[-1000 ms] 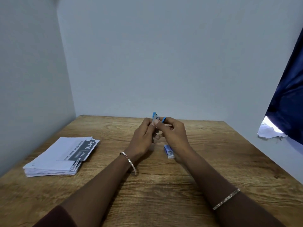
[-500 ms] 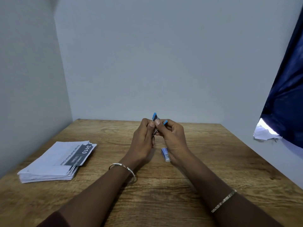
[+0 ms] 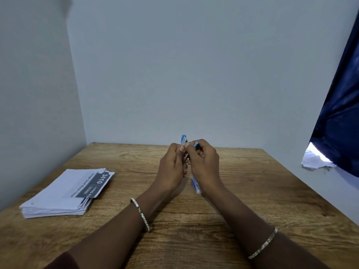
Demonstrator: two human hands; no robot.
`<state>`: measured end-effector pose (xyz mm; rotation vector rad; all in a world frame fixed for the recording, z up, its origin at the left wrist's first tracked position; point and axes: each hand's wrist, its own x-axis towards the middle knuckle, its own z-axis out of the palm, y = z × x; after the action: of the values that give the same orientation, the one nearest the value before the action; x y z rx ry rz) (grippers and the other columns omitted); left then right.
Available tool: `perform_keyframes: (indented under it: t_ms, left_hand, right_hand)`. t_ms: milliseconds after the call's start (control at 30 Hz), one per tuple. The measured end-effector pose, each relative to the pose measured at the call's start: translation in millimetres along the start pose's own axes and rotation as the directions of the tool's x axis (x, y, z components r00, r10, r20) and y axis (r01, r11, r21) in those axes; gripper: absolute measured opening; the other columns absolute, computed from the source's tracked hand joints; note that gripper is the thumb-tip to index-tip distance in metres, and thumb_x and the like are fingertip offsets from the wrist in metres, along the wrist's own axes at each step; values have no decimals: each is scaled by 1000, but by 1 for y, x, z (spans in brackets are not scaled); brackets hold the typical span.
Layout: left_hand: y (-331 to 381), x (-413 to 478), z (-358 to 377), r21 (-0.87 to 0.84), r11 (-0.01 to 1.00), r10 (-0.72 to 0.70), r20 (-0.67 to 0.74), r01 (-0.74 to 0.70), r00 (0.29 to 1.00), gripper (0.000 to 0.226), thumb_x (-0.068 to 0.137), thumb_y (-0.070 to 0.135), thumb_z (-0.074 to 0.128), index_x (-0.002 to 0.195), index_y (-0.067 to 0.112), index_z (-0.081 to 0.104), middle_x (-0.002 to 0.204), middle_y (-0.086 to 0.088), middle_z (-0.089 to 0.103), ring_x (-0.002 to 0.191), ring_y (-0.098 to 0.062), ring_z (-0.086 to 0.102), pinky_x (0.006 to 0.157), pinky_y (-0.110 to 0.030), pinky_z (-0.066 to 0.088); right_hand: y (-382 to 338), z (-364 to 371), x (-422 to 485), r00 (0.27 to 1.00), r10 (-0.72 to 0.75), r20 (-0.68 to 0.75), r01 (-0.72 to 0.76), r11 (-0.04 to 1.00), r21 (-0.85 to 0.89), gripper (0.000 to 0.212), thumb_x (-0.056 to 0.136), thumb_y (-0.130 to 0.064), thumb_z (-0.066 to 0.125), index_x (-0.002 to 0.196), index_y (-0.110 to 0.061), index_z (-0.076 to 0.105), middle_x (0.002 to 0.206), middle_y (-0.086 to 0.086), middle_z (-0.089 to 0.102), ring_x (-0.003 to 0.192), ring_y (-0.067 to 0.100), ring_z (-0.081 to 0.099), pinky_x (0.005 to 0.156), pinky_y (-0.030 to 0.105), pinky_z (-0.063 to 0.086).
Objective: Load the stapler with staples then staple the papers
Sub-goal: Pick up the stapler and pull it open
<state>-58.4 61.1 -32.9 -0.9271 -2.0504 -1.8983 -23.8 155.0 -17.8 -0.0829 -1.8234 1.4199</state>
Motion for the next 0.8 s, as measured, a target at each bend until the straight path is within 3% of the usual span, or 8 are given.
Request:
perform_keyframes:
  t_ms: [67, 167, 233, 333, 467, 633, 700, 800]
  left_hand:
    - [1, 0, -1, 43, 999, 25, 1, -25, 1000, 33, 108, 30, 33, 93, 3, 47, 59, 0, 50, 48, -14, 45, 50, -33, 39]
    - [2, -1, 0, 58, 998, 34, 11, -34, 999, 31, 108, 28, 32, 93, 5, 47, 62, 0, 50, 49, -13, 45, 50, -32, 39]
    - [3, -2, 0, 51, 998, 37, 21, -38, 999, 30, 108, 28, 32, 92, 8, 46, 62, 2, 50, 48, -7, 44, 49, -26, 38]
    - [4, -3, 1, 74, 995, 58, 38, -61, 998, 30, 107, 30, 32, 91, 9, 47, 63, 5, 51, 48, -3, 45, 49, -23, 38]
    - [4, -5, 5, 29, 998, 47, 35, -48, 998, 29, 108, 24, 32, 94, 5, 49, 65, 6, 51, 47, 2, 46, 48, -14, 37]
    - [6, -9, 4, 109, 992, 69, 3, -69, 998, 29, 108, 23, 34, 94, 3, 50, 73, -4, 58, 59, -8, 50, 54, -31, 42]
    - [9, -11, 4, 84, 995, 56, -1, -55, 998, 31, 108, 25, 33, 97, 1, 50, 81, -16, 63, 68, -21, 57, 59, -47, 47]
    - [11, -13, 5, 57, 997, 45, -18, -44, 999, 31, 108, 24, 34, 99, 0, 50, 90, -24, 64, 81, -43, 61, 67, -55, 51]
  right_hand:
    - [-2, 0, -1, 1000, -9, 6, 9, 1000, -5, 23, 89, -29, 65, 81, -8, 65, 70, 12, 70, 55, 10, 60, 55, 28, 50]
    - [-5, 1, -2, 1000, -8, 15, 8, 1000, -6, 37, 77, -42, 60, 80, -6, 64, 76, 16, 71, 69, 32, 66, 60, 40, 55]
    - [-5, 0, -1, 1000, -11, 0, 11, 1000, -11, 35, 77, -38, 61, 79, -3, 63, 77, 18, 70, 73, 38, 65, 62, 45, 56]
    - [-5, 0, 1, 999, -19, -30, 17, 998, -62, 20, 83, -21, 65, 77, -3, 62, 74, 17, 70, 70, 36, 66, 60, 46, 57]
    - [-7, 1, 0, 998, -47, -44, 42, 993, -113, 17, 86, -16, 65, 77, -3, 59, 73, 18, 67, 69, 34, 62, 58, 39, 52]
    - [-9, 1, -1, 995, -101, -17, 97, 982, -165, 16, 88, -13, 61, 78, -2, 54, 71, 10, 57, 63, 19, 48, 55, 28, 38]
    - [-8, 2, -1, 994, -112, -2, 110, 979, -172, 16, 89, -12, 59, 78, -4, 52, 71, 6, 53, 63, 17, 45, 54, 24, 36]
    - [-9, 2, -1, 990, -138, 9, 137, 975, -174, 16, 90, -11, 58, 77, -5, 49, 70, 4, 50, 61, 16, 43, 53, 22, 34]
